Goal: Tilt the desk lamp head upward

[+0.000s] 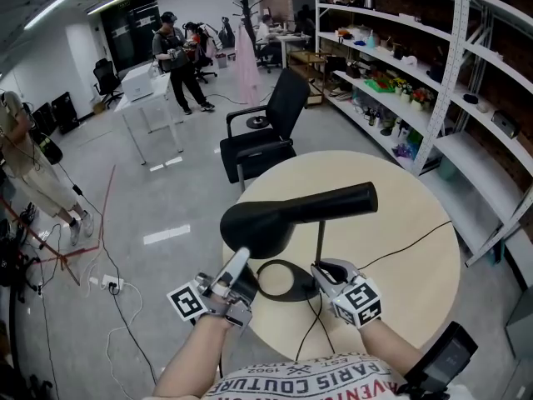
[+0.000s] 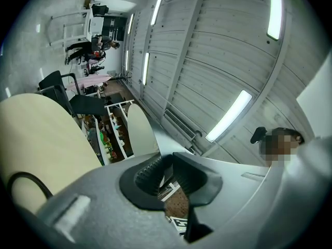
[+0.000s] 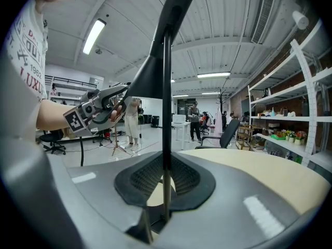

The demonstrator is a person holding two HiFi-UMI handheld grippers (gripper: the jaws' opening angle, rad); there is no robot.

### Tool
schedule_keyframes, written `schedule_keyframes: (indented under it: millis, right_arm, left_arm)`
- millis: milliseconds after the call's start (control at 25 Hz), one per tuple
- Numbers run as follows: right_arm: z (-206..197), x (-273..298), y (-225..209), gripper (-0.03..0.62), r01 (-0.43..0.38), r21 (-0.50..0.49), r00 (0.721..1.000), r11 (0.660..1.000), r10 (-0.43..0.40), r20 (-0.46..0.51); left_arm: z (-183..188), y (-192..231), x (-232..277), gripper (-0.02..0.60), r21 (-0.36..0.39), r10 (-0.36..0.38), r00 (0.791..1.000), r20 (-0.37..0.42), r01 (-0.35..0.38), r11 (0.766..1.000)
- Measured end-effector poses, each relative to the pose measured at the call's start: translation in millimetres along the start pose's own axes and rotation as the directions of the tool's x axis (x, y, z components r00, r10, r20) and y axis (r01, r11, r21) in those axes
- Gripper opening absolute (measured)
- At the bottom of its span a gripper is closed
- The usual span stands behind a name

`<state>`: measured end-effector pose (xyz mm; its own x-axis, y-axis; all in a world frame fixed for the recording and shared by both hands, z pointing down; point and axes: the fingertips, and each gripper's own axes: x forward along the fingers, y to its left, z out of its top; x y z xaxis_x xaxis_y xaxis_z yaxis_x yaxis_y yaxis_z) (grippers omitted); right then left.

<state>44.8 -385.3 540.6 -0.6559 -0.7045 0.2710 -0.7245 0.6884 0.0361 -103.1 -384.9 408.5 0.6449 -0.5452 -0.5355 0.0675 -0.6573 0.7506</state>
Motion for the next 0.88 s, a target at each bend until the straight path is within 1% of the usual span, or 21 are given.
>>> schedule_keyframes:
  millis: [560, 880]
  right_arm:
    - [-1.8, -1.4, -2.4, 0.044, 0.008, 0.002, 1.0, 1.0, -0.008, -0.004]
    - [-3.5, -0.3, -3.3, 0.044, -0.003, 0.004, 1.0, 1.0, 0.003, -0.021]
  left_arm:
    - [19.2, -9.9, 6.3, 0.052, 0.061, 0.037, 0.999, 0.003, -0.037, 0.997]
    - [31.9, -17.1, 11.7, 0.052, 0.112, 0.061, 0.998, -0.012, -0.06, 0.992]
